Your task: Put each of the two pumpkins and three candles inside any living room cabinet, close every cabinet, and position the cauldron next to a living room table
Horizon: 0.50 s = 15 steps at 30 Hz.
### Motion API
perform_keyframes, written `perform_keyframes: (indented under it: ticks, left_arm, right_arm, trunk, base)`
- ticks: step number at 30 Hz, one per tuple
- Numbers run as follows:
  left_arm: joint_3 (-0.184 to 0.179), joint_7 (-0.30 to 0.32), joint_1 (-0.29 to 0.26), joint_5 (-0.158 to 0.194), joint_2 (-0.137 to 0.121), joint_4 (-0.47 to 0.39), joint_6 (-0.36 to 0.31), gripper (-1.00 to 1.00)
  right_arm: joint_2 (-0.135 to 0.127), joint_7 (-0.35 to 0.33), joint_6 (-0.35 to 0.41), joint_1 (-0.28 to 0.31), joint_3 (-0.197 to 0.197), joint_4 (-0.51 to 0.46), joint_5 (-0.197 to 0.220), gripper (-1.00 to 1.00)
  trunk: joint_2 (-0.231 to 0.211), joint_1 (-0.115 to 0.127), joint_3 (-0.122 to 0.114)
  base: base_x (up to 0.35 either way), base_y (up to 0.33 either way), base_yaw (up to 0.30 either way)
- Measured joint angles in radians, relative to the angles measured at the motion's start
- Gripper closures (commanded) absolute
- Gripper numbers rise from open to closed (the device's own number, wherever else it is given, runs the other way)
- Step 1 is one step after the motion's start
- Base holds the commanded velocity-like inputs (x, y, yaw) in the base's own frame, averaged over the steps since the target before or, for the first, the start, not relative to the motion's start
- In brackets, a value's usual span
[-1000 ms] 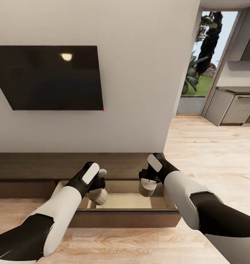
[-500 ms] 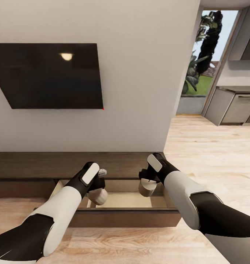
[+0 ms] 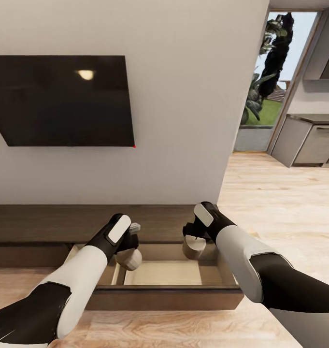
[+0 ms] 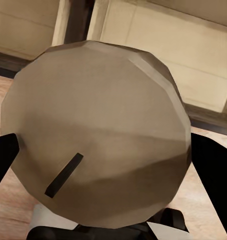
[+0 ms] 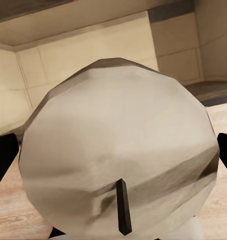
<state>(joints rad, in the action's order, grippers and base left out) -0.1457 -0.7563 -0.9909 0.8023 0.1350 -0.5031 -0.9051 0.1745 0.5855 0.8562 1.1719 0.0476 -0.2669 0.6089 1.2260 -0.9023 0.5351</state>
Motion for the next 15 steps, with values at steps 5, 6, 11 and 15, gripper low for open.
perform_keyframes:
  ticks: [5, 6, 11, 15]
  left_arm:
    - [0.0, 0.0, 0.0, 0.0, 0.001, 0.0, 0.0, 1.0]
    - [0.0, 0.0, 0.001, 0.0, 0.001, 0.0, 0.0, 1.0]
    - [0.0, 0.0, 0.001, 0.0, 0.002, 0.0, 0.005, 1.0]
    - [0.0, 0.0, 0.003, 0.001, 0.005, 0.0, 0.007, 1.0]
  right_arm:
    - [0.0, 0.0, 0.0, 0.0, 0.0, 0.0, 0.001, 1.0]
    - [0.0, 0.0, 0.0, 0.0, 0.0, 0.0, 0.001, 1.0]
    - [0.0, 0.0, 0.0, -0.001, 0.0, 0.0, 0.001, 1.0]
    - [0.0, 0.0, 0.0, -0.002, 0.0, 0.0, 0.001, 1.0]
  trunk:
    - [0.014, -0.008, 0.004]
    - [0.021, -0.011, 0.006]
    - [0.056, -0.031, 0.021]
    - [0.084, -0.046, 0.033]
  base:
    - [0.011, 0.0, 0.0]
    - [0.002, 0.0, 0.0]
    - [0.0, 0.0, 0.0]
    - [0.0, 0.0, 0.0]
